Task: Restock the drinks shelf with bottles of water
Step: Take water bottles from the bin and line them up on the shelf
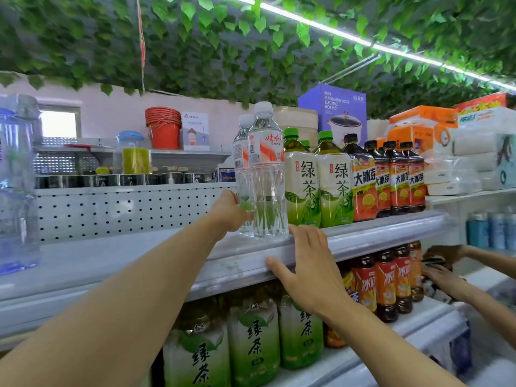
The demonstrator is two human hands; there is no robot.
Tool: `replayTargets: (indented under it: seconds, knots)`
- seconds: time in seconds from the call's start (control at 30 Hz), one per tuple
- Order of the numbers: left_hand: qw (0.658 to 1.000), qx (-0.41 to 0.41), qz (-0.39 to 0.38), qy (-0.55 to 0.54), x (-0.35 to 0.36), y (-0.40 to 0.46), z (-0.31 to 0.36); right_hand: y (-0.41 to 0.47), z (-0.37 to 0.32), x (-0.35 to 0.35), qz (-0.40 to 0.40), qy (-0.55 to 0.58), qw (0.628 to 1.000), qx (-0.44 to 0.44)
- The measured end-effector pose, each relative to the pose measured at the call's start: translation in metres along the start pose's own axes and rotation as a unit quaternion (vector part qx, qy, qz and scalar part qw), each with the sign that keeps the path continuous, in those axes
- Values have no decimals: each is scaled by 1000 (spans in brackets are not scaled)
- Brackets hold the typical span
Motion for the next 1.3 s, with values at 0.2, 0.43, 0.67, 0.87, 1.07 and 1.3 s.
replayTargets:
  seconds: [0.2,0.43,0.67,0.87,1.07,1.3]
  knots:
    - [1000,-4,-6,6,1,3,-2,1,1,1,-1,0,1000,0]
    - [1000,-2,-6,-7,1,3,-2,0,1,-2,0,9,1000,-6]
    - [998,-25,-14,59,-11,-20,-6,0,1,-2,-13,26,1000,-3]
    - [993,26,40,110,-40,-73,2,-10,-26,-2,15,80,997,-14]
    - [968,87,155,175,-89,-159,-4,-40,-87,13,-9,135,989,-65]
    - [960,38,208,184,-158,-262,-58,-90,-170,26,-53,177,978,-96]
Point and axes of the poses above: each hand's wrist, its own y-axis towards the middle knuckle, its own x-axis out of the palm, z = x × y, the point moved 8 cm from there along y, towards the middle knuckle, and after that the axes turned 3 degrees about -x, right-handed, at the moved point
